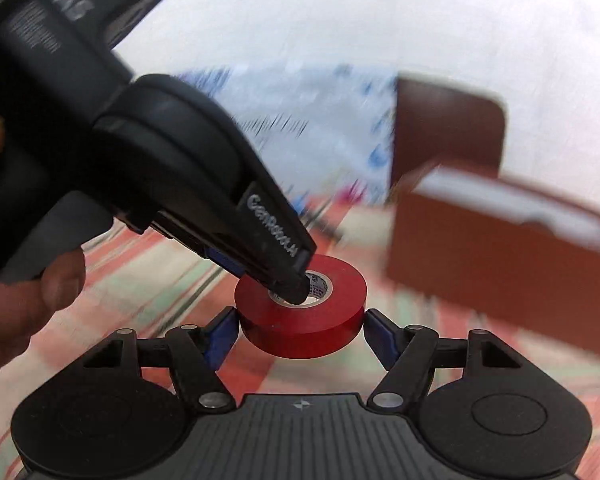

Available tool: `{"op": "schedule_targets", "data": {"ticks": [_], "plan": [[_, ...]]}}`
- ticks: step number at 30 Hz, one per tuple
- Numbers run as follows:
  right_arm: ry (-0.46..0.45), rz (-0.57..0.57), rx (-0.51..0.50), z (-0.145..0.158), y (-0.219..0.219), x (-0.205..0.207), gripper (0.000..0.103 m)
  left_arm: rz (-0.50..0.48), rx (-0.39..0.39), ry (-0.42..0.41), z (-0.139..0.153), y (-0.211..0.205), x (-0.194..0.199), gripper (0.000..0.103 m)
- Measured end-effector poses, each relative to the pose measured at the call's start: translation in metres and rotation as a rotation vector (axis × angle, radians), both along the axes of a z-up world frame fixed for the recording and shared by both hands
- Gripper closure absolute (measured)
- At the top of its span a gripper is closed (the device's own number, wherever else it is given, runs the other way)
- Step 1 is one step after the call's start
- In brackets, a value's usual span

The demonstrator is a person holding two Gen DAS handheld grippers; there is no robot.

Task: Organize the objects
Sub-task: 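Lower the red tape roll into the box and open the left gripper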

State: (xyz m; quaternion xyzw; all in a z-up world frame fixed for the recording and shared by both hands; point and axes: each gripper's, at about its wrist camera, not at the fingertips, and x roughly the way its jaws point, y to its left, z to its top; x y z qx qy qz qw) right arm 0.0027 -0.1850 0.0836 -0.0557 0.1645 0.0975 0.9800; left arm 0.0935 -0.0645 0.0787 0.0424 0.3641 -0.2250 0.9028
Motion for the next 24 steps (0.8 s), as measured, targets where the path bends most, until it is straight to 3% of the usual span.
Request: {"op": "schedule_targets", "data": {"ticks": [6,9,16,19,21,24], "plan": [[-0.135,-0.116,0.016,0.034,-0.043,0.037,0.035,-0.068,-0.004,-0.138,0.047,-0.055,0.035,0.075],[-0.147,-0.168,0.035,0.040,-0.068,0.059,0.035,-0.101,0.006,-0.181,0.056,-0.085,0.052,0.075],[-0.045,-0.242,0.099,0.022,-0.110,0.112,0.035,-0.115,0.026,-0.134,0.038,-0.131,0.096,0.076],[-0.062,-0.266,0.139,0.016,-0.116,0.116,0.035,-0.098,0.060,-0.107,0.026,-0.139,0.105,0.075],[-0.071,-0.277,0.152,0.013,-0.118,0.113,0.030,-0.087,0.080,-0.114,0.020,-0.138,0.106,0.072],[-0.075,-0.279,0.164,0.014,-0.114,0.112,0.031,-0.091,0.075,-0.138,0.022,-0.135,0.098,0.070]]}}
